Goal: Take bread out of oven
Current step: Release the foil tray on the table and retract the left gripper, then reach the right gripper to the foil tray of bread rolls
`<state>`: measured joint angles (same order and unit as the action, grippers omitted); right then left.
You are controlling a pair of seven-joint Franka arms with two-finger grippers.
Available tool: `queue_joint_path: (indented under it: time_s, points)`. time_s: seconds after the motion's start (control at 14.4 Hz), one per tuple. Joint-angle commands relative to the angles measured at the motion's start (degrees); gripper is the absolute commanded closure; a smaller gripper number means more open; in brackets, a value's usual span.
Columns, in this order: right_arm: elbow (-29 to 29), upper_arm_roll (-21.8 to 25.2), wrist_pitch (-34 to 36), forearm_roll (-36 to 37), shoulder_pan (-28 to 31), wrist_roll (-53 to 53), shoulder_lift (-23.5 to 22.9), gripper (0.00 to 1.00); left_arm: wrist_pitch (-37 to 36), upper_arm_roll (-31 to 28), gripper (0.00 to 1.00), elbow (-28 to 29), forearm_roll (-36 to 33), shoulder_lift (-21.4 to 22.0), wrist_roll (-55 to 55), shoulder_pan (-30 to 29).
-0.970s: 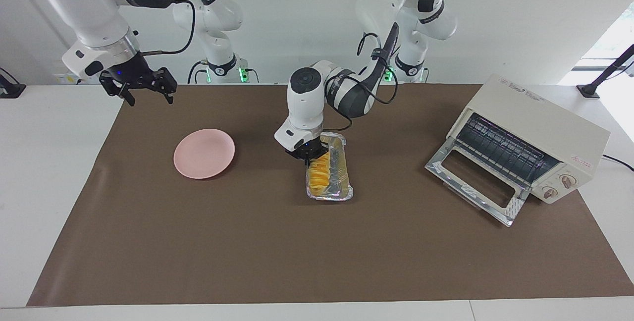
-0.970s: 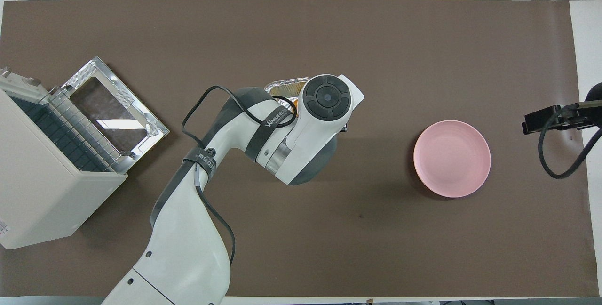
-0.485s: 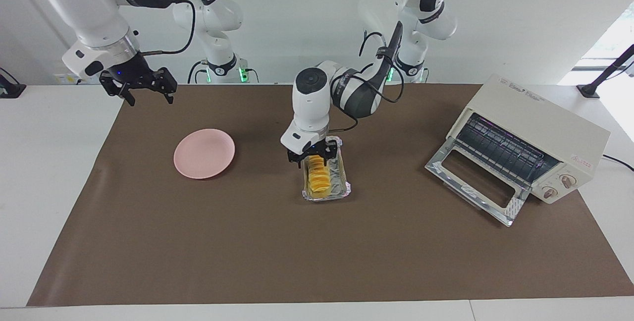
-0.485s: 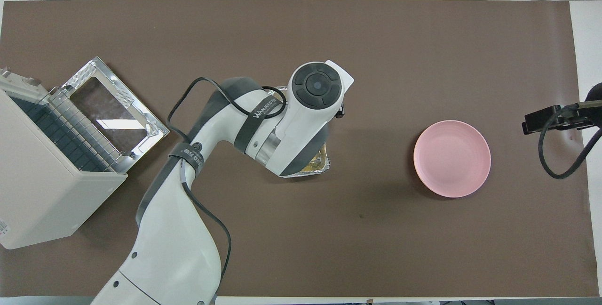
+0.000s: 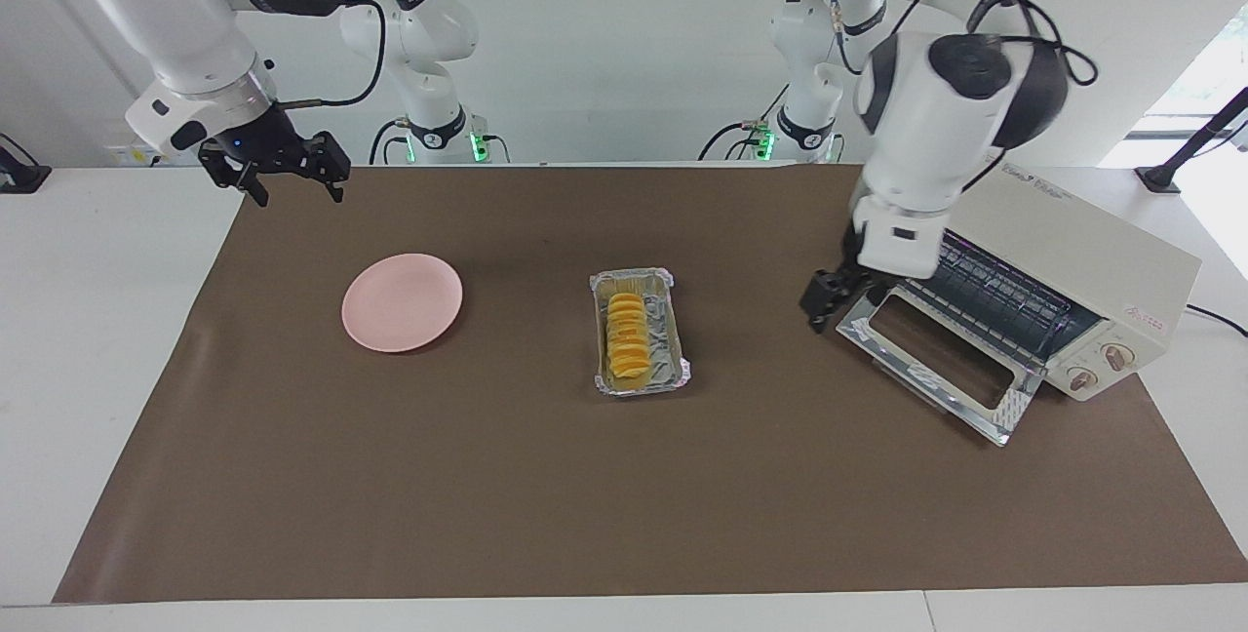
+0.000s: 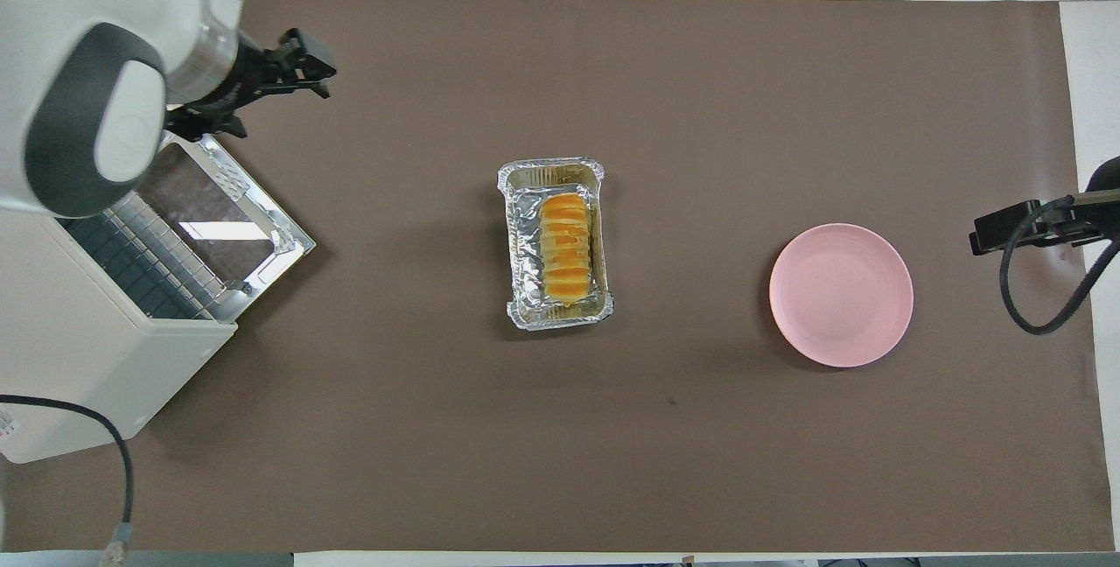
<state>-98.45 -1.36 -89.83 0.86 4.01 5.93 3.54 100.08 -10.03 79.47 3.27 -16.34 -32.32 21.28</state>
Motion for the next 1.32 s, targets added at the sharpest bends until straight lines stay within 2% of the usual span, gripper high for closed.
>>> queue_joint_path:
  time_s: [0.0, 0.28, 0.55, 0.69, 0.97, 1.25]
  points:
    - [-0.34, -0.22, 0.62, -1.03, 1.00, 1.02, 1.03, 0.00, -7.14, 0.80, 0.00, 1.83, 1.21, 4.54, 10.58, -6.59]
    - [-0.43, -0.31, 0.45, -1.03, 0.48, 0.40, 1.12, 0.00, -20.77, 0.63, 0.00, 4.19, 0.51, 11.40, 25.51, -12.39]
    - [-1.22, -1.01, -0.17, -1.30, -0.57, -2.14, 1.56, 0.00, -26.33, 0.63, 0.00, 9.99, -2.65, 19.40, 29.77, -13.28]
    - [-1.83, -1.10, -2.17, -1.38, -4.16, -6.51, 1.56, 0.00, -26.86, 1.15, 0.00, 12.72, -2.74, 22.04, 32.22, -13.46]
    - [-3.41, -1.10, -5.52, -1.38, -9.35, -13.29, 0.86, 0.00, -26.34, 1.50, 0.00, 13.61, -2.74, 23.11, 34.95, -13.72]
    - [-3.68, -1.10, -11.40, -2.26, -12.88, -18.40, -3.79, 0.00, -21.68, 2.65, 0.00, 13.17, -2.92, 21.62, 35.93, -13.73]
